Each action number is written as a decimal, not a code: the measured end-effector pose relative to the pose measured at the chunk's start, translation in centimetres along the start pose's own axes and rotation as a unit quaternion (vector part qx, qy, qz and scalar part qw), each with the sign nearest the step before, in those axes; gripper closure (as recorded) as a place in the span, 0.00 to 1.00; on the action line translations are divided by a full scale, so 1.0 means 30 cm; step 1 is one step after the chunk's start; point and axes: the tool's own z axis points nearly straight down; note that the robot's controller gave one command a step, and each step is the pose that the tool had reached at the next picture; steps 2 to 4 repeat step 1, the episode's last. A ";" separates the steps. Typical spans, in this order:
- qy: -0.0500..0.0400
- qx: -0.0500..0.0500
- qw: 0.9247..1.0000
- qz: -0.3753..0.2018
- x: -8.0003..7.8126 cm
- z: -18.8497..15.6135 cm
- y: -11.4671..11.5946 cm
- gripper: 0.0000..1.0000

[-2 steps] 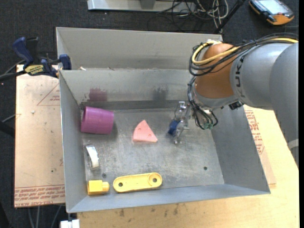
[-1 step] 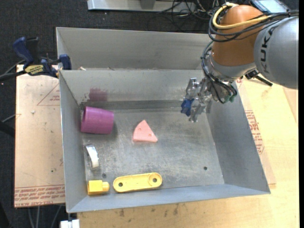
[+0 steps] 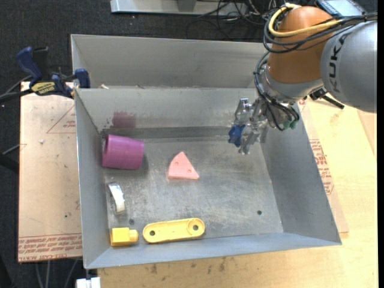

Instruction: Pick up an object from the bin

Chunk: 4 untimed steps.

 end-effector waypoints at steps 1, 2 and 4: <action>0.002 -0.001 1.000 -0.011 0.002 -0.149 -0.037 1.00; 0.002 -0.001 1.000 -0.011 0.002 -0.149 -0.037 1.00; 0.002 -0.001 1.000 -0.011 0.002 -0.149 -0.037 1.00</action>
Offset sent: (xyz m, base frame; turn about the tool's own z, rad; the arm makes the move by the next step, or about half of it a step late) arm -0.0091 -0.0129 0.0860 -0.1987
